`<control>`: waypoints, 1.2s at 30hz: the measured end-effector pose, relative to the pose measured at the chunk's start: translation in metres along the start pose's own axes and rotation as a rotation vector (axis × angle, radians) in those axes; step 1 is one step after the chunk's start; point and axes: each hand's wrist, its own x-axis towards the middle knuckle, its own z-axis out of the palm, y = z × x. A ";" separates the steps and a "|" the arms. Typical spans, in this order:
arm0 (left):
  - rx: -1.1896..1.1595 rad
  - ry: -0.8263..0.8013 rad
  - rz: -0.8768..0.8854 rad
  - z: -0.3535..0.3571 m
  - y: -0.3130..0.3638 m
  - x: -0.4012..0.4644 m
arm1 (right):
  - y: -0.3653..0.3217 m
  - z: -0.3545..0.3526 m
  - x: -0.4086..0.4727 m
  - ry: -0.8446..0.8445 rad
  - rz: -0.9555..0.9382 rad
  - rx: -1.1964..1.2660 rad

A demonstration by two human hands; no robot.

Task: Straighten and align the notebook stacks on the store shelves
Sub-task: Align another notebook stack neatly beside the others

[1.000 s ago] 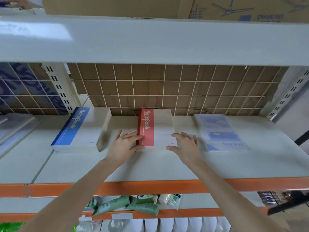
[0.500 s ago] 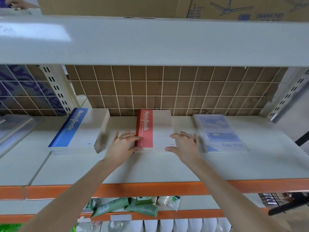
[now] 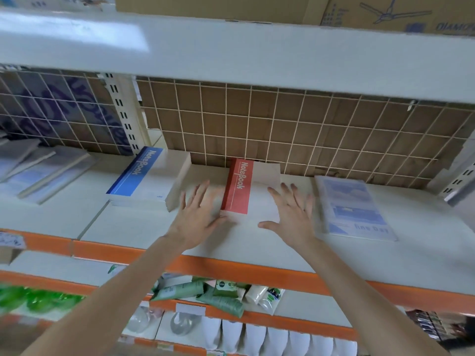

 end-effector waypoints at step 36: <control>0.193 0.249 -0.639 -0.203 -0.566 -0.320 | -0.709 0.060 0.069 -0.116 -0.563 0.355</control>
